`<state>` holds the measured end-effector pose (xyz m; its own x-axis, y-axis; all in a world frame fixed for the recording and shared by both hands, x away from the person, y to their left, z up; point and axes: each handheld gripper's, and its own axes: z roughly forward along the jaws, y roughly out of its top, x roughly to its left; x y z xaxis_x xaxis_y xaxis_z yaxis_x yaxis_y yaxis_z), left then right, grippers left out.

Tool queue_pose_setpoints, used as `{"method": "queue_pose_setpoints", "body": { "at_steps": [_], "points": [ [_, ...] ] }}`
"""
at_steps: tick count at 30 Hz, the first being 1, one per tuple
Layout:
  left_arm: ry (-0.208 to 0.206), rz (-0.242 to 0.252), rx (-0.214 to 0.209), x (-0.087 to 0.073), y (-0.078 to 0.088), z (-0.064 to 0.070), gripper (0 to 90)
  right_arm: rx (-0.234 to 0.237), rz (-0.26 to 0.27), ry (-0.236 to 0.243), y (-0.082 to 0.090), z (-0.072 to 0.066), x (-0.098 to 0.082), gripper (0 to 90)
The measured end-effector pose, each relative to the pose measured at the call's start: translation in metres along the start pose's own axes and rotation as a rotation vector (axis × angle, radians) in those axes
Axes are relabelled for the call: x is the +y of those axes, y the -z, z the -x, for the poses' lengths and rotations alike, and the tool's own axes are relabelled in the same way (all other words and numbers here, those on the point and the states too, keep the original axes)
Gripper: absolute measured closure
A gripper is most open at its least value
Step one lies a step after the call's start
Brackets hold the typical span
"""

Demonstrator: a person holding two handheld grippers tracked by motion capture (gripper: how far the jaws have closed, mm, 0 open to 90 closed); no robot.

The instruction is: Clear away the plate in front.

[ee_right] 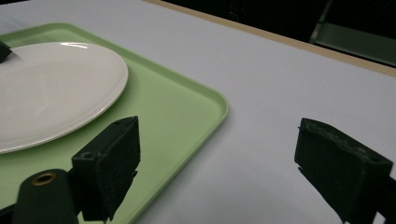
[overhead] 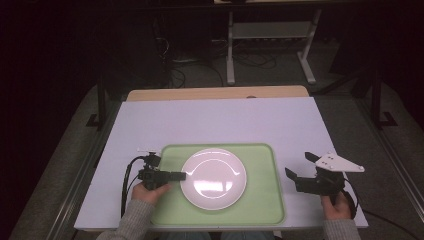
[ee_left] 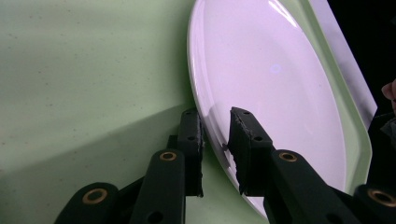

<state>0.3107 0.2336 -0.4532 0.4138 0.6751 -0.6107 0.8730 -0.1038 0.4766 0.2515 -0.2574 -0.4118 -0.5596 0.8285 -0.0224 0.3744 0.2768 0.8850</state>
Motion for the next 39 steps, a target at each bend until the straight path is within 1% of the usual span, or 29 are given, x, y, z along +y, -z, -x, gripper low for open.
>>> {"method": "queue_pose_setpoints", "body": {
  "at_steps": [2, 4, 9, 12, 14, 16, 19, 21, 25, 27, 29, 31, 34, 36, 38, 39],
  "points": [
    [-0.011, 0.009, 0.011, 0.000, 0.002, 0.002, 72.0, 0.001, 0.000, 0.000, 0.000, 0.000, 0.000, 13.4],
    [-0.038, 0.015, 0.034, 0.001, 0.004, 0.004, 70.8, 0.001, -0.001, 0.000, 0.000, 0.000, 0.000, 13.5],
    [-0.087, 0.030, 0.069, 0.002, 0.009, 0.009, 68.8, 0.000, -0.003, 0.001, -0.001, -0.001, 0.000, 13.4],
    [-0.104, 0.040, 0.071, 0.001, 0.010, 0.009, 66.3, 0.000, -0.004, -0.001, 0.000, -0.001, 0.000, 13.4],
    [-0.121, 0.037, 0.090, 0.001, 0.010, 0.009, 65.5, -0.001, -0.006, -0.001, -0.001, 0.000, -0.001, 13.4],
    [-0.126, 0.047, 0.087, 0.001, 0.012, 0.008, 65.0, 0.000, -0.005, -0.001, -0.001, -0.001, -0.001, 13.4],
    [-0.149, 0.057, 0.105, 0.001, 0.015, 0.011, 64.4, 0.000, -0.007, 0.000, -0.001, -0.001, -0.001, 13.4],
    [-0.172, 0.064, 0.130, 0.001, 0.018, 0.013, 63.2, 0.000, -0.008, 0.000, -0.001, -0.001, -0.001, 13.5],
    [-0.209, 0.088, 0.151, 0.001, 0.022, 0.016, 62.1, 0.000, -0.011, 0.002, -0.001, -0.001, -0.001, 13.4],
    [-0.230, 0.101, 0.147, 0.001, 0.025, 0.017, 61.8, 0.001, -0.012, 0.002, -0.001, -0.002, -0.001, 13.4],
    [-0.249, 0.109, 0.157, 0.001, 0.027, 0.017, 61.8, 0.001, -0.012, 0.002, -0.001, -0.002, -0.001, 13.4],
    [-0.263, 0.119, 0.154, 0.001, 0.030, 0.018, 61.8, 0.002, -0.012, 0.003, -0.002, -0.002, 0.000, 13.5],
    [-0.279, 0.143, 0.158, 0.001, 0.034, 0.018, 60.8, 0.002, -0.014, 0.004, -0.002, -0.002, 0.000, 13.5],
    [-0.297, 0.163, 0.161, 0.000, 0.037, 0.019, 59.8, 0.001, -0.015, 0.002, -0.002, -0.002, 0.000, 13.5],
    [-0.317, 0.185, 0.166, 0.000, 0.041, 0.021, 58.9, 0.001, -0.016, 0.001, -0.002, -0.002, 0.000, 13.5],
    [-0.336, 0.194, 0.172, 0.000, 0.043, 0.022, 58.8, 0.002, -0.016, 0.001, -0.002, -0.002, 0.000, 13.5]
  ]
}}
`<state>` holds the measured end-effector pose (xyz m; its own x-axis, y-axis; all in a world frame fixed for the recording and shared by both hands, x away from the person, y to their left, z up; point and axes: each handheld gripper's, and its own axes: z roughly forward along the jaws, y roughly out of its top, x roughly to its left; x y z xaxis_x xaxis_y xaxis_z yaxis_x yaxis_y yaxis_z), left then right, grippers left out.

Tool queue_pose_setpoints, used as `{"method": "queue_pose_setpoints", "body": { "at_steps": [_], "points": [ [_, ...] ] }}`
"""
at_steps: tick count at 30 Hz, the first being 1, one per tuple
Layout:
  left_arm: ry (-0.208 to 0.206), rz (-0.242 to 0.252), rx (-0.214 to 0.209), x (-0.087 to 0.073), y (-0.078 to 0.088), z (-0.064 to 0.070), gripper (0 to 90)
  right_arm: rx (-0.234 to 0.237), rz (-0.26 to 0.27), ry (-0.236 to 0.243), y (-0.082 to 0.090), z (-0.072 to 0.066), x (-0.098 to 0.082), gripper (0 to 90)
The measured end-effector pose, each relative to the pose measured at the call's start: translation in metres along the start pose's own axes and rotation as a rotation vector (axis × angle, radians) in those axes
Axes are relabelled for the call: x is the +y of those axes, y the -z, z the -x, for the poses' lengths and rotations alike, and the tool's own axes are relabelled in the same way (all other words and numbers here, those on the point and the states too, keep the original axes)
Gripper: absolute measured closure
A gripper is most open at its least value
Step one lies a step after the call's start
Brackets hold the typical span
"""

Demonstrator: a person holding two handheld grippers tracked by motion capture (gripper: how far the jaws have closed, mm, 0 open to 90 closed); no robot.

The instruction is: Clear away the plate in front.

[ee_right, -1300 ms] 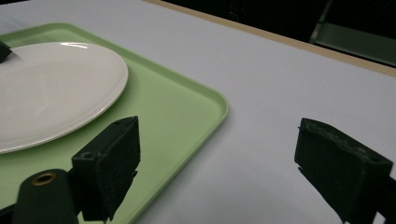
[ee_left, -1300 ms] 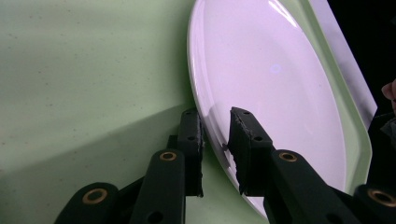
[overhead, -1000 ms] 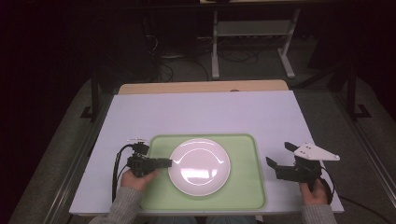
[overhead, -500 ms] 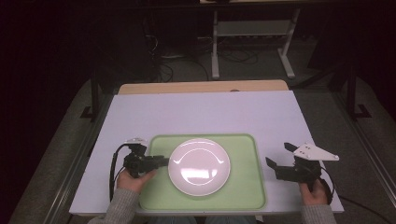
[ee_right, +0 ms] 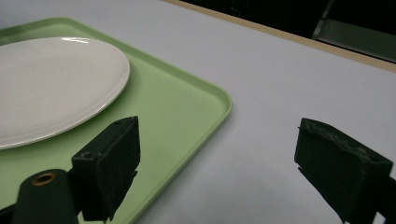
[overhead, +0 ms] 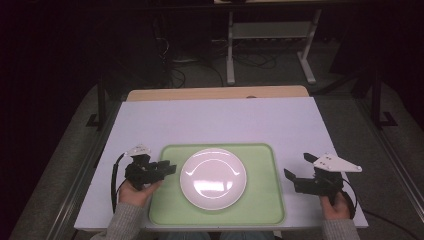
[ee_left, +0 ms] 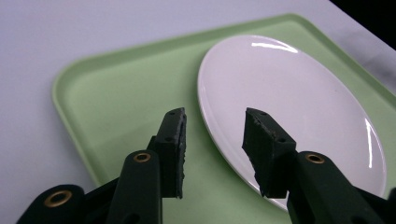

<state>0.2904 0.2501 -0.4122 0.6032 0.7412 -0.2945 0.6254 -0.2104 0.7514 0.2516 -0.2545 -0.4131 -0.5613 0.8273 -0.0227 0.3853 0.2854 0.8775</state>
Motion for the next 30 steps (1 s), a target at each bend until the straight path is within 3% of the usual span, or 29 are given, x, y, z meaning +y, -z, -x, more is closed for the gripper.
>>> {"method": "queue_pose_setpoints", "body": {
  "at_steps": [11, 21, 30],
  "points": [
    [-0.095, 0.074, 0.026, 0.000, 0.016, 0.005, 51.8, 0.004, 0.000, 0.000, 0.002, 0.002, -0.001, 13.5],
    [-0.180, 0.130, 0.061, -0.002, 0.027, 0.006, 39.1, 0.005, -0.003, -0.001, 0.001, 0.002, -0.001, 13.5],
    [-0.209, 0.162, 0.110, -0.006, 0.041, 0.002, 32.8, 0.005, -0.011, -0.002, 0.001, 0.002, -0.002, 13.4]
  ]
}}
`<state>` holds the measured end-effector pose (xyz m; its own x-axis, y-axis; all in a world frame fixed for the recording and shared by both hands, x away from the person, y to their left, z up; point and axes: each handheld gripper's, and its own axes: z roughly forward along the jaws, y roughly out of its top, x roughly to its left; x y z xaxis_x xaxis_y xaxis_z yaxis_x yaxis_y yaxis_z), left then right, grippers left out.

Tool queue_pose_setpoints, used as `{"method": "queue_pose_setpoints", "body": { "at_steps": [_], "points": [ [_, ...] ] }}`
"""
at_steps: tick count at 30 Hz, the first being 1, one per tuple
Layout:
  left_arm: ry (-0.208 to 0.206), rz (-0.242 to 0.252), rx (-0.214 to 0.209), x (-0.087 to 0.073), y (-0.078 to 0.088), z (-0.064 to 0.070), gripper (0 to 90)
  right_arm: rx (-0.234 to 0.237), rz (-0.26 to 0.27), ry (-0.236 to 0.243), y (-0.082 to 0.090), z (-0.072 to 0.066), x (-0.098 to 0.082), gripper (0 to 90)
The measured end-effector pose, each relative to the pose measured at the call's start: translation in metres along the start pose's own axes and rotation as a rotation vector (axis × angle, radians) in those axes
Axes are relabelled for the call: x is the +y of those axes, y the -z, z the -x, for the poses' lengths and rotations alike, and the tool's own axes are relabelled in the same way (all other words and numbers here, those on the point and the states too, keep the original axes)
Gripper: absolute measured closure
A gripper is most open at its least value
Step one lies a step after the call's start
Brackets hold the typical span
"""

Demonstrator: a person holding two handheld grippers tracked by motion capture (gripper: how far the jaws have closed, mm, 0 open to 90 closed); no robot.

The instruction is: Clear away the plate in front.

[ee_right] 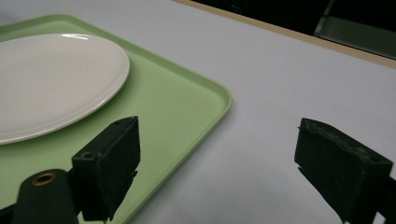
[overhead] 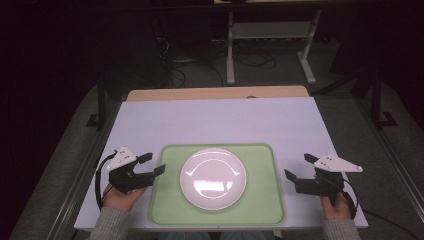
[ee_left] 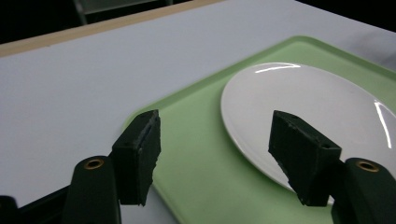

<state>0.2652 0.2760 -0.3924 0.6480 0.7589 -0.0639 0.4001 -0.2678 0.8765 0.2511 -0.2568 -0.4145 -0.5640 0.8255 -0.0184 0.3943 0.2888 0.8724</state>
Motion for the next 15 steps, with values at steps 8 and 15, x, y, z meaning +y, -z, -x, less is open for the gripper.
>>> {"method": "queue_pose_setpoints", "body": {
  "at_steps": [8, 15],
  "points": [
    [-0.031, 0.035, 0.026, -0.002, 0.012, -0.002, 27.0, 0.002, -0.002, 0.003, -0.001, 0.001, -0.001, 13.4],
    [-0.072, 0.061, 0.048, -0.003, 0.019, -0.002, 25.6, 0.001, -0.011, 0.001, -0.002, 0.000, -0.002, 13.5]
  ]
}}
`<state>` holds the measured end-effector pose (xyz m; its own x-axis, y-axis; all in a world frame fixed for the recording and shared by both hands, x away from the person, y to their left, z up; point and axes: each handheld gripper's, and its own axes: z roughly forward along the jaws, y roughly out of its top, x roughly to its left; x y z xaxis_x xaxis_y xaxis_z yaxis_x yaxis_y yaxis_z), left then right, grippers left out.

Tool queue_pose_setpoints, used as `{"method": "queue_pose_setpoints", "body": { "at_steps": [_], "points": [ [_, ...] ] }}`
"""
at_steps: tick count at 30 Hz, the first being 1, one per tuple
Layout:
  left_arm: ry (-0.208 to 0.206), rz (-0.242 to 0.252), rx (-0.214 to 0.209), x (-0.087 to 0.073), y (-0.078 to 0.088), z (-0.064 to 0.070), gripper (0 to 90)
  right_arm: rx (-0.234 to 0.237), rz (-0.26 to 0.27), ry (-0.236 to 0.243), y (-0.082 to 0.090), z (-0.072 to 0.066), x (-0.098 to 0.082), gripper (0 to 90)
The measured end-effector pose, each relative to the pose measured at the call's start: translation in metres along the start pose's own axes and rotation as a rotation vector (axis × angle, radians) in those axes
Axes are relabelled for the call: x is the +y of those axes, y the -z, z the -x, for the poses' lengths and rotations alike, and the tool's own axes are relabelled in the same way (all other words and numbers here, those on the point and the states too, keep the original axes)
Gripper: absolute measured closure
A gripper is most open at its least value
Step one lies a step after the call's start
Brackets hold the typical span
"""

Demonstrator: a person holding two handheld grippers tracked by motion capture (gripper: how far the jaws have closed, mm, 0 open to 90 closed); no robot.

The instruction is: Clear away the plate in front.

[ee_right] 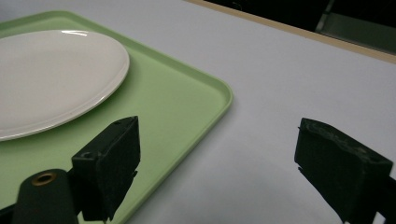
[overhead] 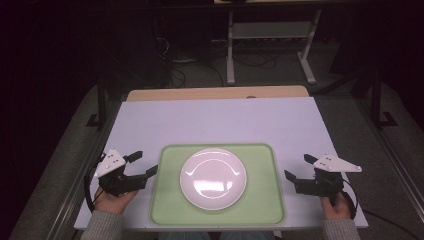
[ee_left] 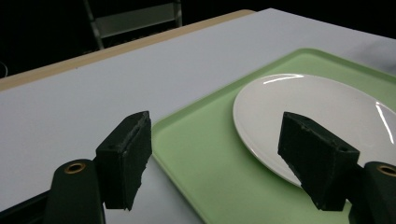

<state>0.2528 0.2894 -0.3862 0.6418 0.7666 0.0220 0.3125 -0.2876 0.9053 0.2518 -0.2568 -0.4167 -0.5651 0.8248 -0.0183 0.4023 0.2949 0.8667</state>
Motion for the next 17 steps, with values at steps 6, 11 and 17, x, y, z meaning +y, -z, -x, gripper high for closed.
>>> {"method": "queue_pose_setpoints", "body": {
  "at_steps": [6, 11, 17],
  "points": [
    [0.003, 0.002, 0.010, -0.0034, -0.0011, 0.0010, 24.3, 0.007, -0.014, 0.008, -0.0021, -0.0010, -0.0007, 13.4],
    [0.011, 0.001, -0.001, -0.0046, -0.0034, 0.0023, 24.4, 0.017, -0.030, 0.030, -0.0052, -0.0037, -0.0006, 13.5],
    [0.007, -0.009, -0.007, -0.0052, -0.0059, 0.0039, 24.4, 0.022, -0.040, 0.039, -0.0073, -0.0055, -0.0004, 13.4]
  ]
}}
